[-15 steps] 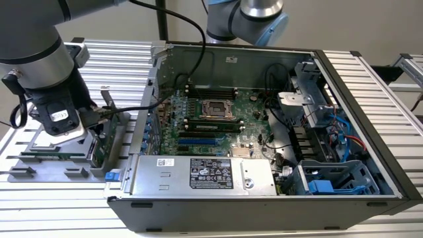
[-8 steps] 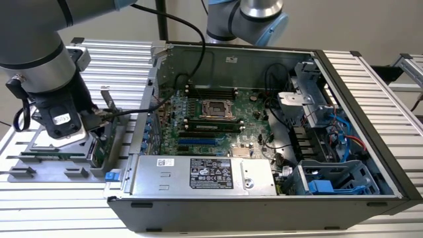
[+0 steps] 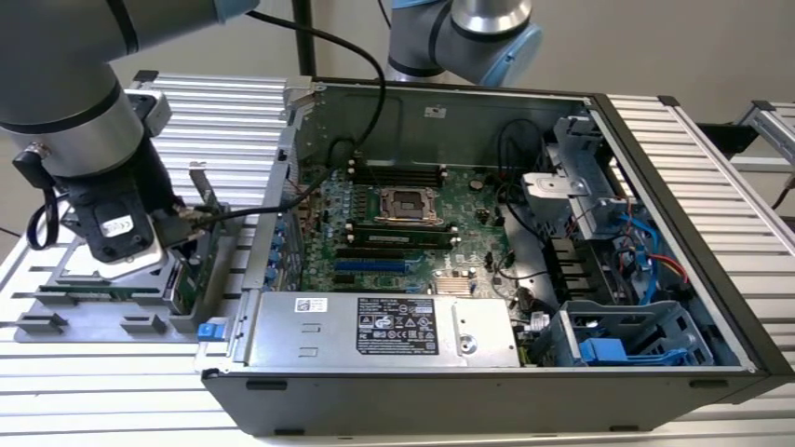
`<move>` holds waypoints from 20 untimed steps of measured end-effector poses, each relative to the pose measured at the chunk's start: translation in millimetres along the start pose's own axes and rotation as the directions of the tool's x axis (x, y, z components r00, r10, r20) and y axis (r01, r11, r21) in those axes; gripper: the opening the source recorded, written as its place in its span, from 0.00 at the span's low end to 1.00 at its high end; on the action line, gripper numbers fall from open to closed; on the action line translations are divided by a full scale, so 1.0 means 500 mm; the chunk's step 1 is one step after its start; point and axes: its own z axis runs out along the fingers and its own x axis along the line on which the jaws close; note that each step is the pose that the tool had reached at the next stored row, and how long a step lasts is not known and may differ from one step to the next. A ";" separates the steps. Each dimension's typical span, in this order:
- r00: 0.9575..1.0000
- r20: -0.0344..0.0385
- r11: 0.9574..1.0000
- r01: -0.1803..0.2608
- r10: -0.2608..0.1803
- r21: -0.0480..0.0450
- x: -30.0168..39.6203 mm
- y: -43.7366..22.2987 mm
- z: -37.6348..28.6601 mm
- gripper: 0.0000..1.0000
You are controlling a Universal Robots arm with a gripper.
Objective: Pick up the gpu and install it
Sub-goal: 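Pick up the gpu and move the gpu toward the slot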
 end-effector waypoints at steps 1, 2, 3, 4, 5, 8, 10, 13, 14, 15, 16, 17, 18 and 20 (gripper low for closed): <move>1.000 0.000 1.000 0.000 0.000 0.000 0.001 0.000 0.001 1.00; 1.000 0.000 1.000 0.000 0.000 0.000 0.001 0.000 0.003 1.00; 1.000 0.000 1.000 0.000 0.000 0.000 0.001 0.000 0.004 1.00; 1.000 0.000 1.000 0.000 0.000 0.000 0.001 0.000 0.006 1.00; 1.000 0.000 1.000 0.000 0.000 0.000 0.001 0.001 0.007 1.00; 1.000 0.000 1.000 0.000 0.000 0.000 0.002 0.004 0.011 1.00; 1.000 0.000 1.000 0.000 0.000 0.000 0.002 0.009 0.013 1.00; 1.000 0.000 1.000 0.000 0.000 0.000 0.003 0.018 0.016 1.00; 1.000 0.000 1.000 0.000 0.000 0.000 0.003 0.021 0.016 1.00; 1.000 0.000 1.000 0.000 0.000 0.000 0.003 0.023 0.017 1.00; 1.000 0.000 1.000 0.000 0.000 0.000 0.003 0.026 0.018 1.00; 1.000 0.000 1.000 0.000 0.000 0.000 0.004 0.029 0.018 1.00; 1.000 0.000 1.000 0.000 0.000 0.000 0.004 0.032 0.019 1.00; 1.000 0.000 1.000 0.000 0.000 0.000 0.004 0.035 0.021 1.00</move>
